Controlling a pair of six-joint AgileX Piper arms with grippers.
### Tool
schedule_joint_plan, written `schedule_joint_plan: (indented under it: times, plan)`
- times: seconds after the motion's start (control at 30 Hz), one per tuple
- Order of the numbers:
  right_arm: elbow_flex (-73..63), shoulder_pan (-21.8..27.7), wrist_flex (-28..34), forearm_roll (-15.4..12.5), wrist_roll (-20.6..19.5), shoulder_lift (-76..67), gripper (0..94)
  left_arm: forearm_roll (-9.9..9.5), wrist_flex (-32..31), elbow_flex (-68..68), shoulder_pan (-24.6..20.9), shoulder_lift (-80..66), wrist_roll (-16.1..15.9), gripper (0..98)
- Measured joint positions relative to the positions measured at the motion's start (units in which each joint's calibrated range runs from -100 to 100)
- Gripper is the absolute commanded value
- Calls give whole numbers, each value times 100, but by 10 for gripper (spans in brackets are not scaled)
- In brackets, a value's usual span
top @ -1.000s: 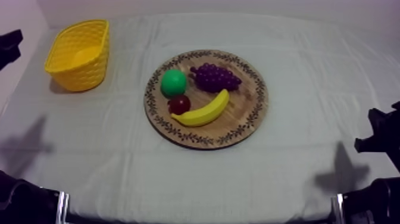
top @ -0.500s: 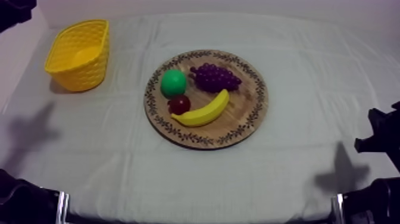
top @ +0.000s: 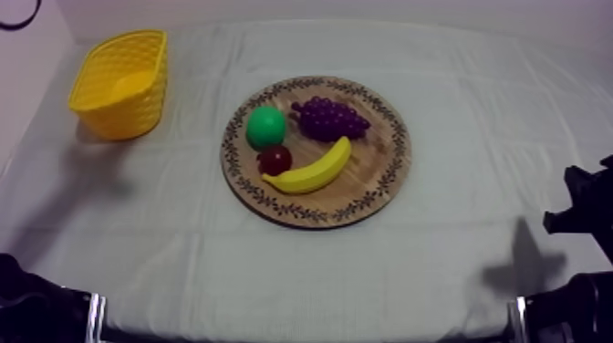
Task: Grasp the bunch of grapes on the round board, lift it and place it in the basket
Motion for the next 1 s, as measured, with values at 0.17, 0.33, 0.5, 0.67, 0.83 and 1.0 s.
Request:
schedule_joint_plan:
  times: [0.17,0.33,0.5,0.67,0.83,1.0]
  plan:
    - [0,0,0,0,0,0,2,64,267,-657,139,575,-120,0]
    - [0,0,0,0,19,0,2,187,595,-1404,116,1181,-264,0]
    - [0,0,0,0,1,0,2,235,977,-2172,108,1835,-436,0]
    - [0,0,0,0,1,0,2,282,1152,-2800,179,2453,-622,0]
    - [0,0,0,0,1,0,2,290,1378,-3321,291,3015,-840,0]
    - [0,0,0,0,1,0,2,290,1746,-3900,352,3542,-984,0]
